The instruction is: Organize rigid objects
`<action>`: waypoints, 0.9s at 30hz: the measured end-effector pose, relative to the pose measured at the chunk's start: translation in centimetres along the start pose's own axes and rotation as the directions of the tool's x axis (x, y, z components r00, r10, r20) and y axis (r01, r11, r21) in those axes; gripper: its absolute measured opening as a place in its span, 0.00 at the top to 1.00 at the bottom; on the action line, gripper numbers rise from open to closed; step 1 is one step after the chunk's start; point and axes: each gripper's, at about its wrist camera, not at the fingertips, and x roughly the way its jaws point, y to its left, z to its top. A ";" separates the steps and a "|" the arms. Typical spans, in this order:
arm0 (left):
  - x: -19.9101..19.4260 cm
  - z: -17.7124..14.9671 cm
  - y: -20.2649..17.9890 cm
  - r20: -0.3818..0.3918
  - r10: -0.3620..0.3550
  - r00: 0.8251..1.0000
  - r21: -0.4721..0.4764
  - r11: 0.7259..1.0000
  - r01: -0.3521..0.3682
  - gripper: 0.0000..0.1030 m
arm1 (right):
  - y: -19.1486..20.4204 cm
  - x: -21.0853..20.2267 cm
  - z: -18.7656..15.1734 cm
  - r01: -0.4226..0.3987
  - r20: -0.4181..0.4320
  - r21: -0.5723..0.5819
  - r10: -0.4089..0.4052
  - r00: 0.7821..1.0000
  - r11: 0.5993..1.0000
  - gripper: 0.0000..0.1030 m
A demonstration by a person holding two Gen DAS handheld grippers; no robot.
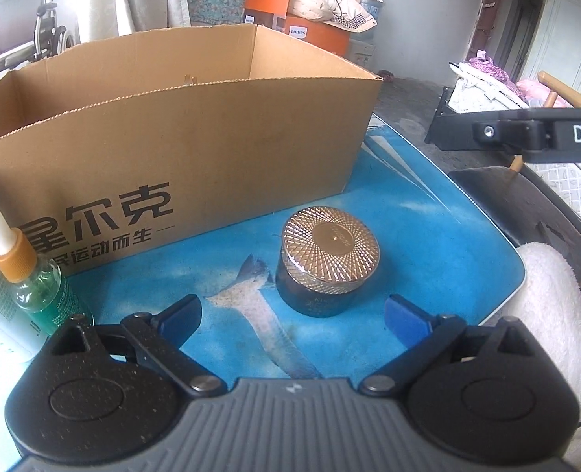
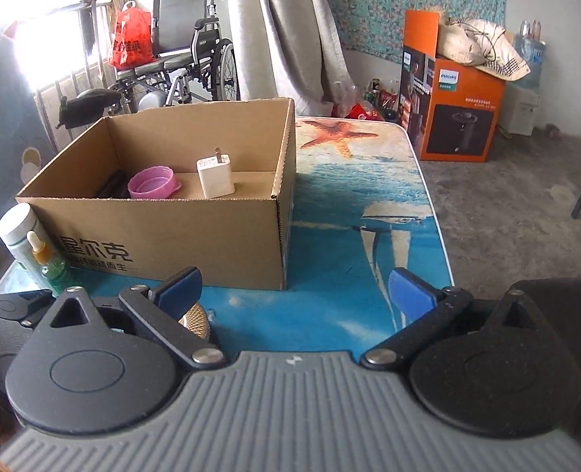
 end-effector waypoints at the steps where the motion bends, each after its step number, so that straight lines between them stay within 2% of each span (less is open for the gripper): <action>1: 0.2 0.1 -0.1 0.000 0.004 1.000 0.010 1.000 -0.004 0.03 | 0.2 -0.1 -0.1 0.025 0.010 -0.021 -0.024 1.000 0.999 0.01; 4: 0.2 0.2 -0.4 -0.001 0.005 1.000 0.025 1.000 -0.005 0.03 | 0.6 0.1 0.0 0.079 0.017 -0.088 -0.078 0.997 0.993 0.01; 6: 0.4 0.4 -0.6 0.003 0.003 1.000 0.016 1.000 -0.003 0.03 | 0.5 0.4 -0.1 0.084 0.010 -0.105 -0.083 0.996 0.991 0.01; 9: 0.3 0.4 -0.4 0.009 -0.007 1.000 -0.001 1.000 0.007 0.03 | -0.1 0.5 -0.3 0.044 0.006 -0.064 -0.044 0.999 0.997 0.01; 13: 0.0 0.2 0.3 0.009 -0.029 1.000 -0.028 0.999 0.029 0.03 | -1.7 0.8 -0.9 -0.100 -0.005 0.037 0.100 0.995 0.994 0.01; 14: 0.0 0.3 0.4 0.001 -0.038 0.999 -0.039 0.998 0.038 0.03 | -2.1 0.8 -1.1 -0.115 -0.006 0.062 0.115 0.993 0.991 0.01; 16: -0.2 0.4 0.9 -0.006 -0.078 0.997 -0.072 0.994 0.078 0.00 | -2.5 0.8 -1.4 -0.114 0.005 0.102 0.114 0.993 0.988 0.01; 19: -0.5 0.4 1.6 0.024 -0.135 0.990 -0.124 0.983 0.137 0.00 | -2.7 0.5 -1.9 -0.117 0.030 0.121 0.114 0.993 0.986 0.01; 23: -0.8 0.7 1.5 0.054 -0.134 0.989 -0.109 0.984 0.140 0.00 | -2.2 0.4 -2.3 -0.137 0.034 0.113 0.134 0.990 0.984 0.01; 27: -0.8 0.6 1.4 0.069 -0.131 0.989 -0.079 0.987 0.137 0.00 | -2.2 0.6 -2.5 -0.175 0.031 0.153 0.172 0.985 0.973 0.01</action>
